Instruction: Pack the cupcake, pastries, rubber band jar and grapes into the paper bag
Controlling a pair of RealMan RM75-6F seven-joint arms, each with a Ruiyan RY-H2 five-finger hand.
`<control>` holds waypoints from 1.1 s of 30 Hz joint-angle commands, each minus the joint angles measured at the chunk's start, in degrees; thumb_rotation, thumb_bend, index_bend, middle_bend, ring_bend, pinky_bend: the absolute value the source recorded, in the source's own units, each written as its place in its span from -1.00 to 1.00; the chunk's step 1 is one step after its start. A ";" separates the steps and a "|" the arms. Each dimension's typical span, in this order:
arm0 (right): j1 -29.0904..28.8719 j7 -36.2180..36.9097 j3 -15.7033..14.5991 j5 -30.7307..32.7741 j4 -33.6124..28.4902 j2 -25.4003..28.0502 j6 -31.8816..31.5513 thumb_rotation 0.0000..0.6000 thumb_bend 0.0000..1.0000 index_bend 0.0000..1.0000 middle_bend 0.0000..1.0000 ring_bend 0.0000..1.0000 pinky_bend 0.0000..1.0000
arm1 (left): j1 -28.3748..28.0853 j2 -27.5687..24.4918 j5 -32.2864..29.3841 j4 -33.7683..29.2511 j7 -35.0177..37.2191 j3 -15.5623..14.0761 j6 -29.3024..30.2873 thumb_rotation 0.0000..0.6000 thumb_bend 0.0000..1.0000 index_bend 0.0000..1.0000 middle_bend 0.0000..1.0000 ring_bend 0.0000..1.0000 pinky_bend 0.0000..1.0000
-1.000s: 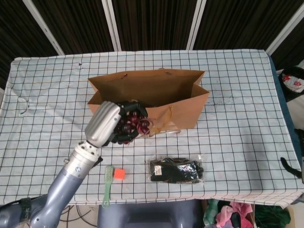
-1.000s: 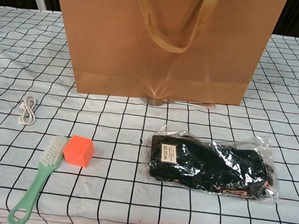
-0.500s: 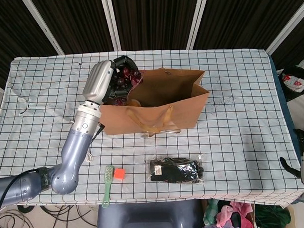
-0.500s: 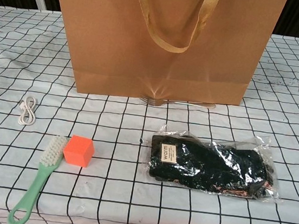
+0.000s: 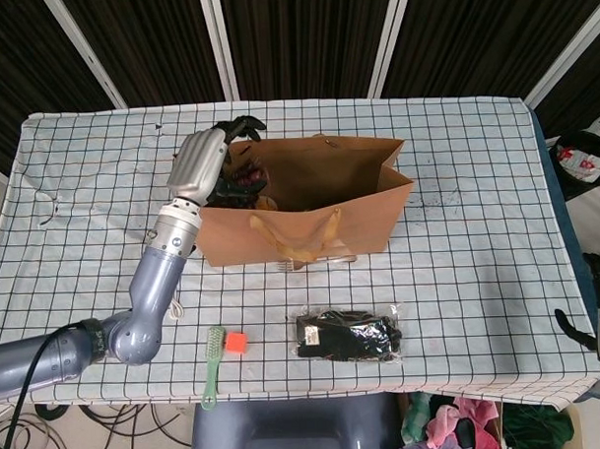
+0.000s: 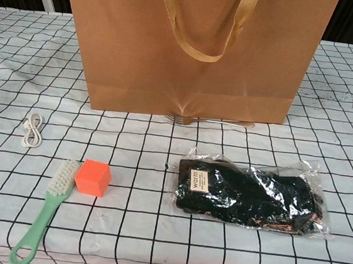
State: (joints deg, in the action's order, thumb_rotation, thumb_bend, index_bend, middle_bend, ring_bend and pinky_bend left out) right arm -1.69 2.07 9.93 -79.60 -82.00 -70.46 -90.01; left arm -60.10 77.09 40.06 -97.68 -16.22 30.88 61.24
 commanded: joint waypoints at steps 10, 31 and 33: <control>0.04 -0.06 0.14 0.11 0.05 -0.26 -0.19 1.00 -0.62 -0.75 -0.74 -0.62 -0.57 | 2.81 -6.44 4.75 -10.42 -2.49 -0.23 6.42 1.00 -0.94 -0.72 -0.77 -0.99 -0.63; -0.91 1.24 -2.68 -5.73 1.33 1.56 0.38 1.00 -0.64 -0.75 -0.76 -0.65 -0.57 | 44.33 -22.08 46.14 -19.24 -8.71 -41.69 38.17 1.00 -0.82 -0.78 -0.79 -0.96 -0.77; -1.07 1.54 -3.17 -6.79 1.71 1.72 0.31 1.00 -0.64 -0.75 -0.76 -0.65 -0.57 | 46.19 -21.49 46.37 -15.98 -4.39 -42.27 38.20 1.00 -0.82 -0.79 -0.80 -0.96 -0.77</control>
State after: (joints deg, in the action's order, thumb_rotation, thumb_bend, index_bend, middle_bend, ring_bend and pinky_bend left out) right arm -2.59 3.37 7.11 -85.91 -80.56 -68.91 -89.74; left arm -19.29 55.90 83.40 -120.03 -28.85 -7.41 97.11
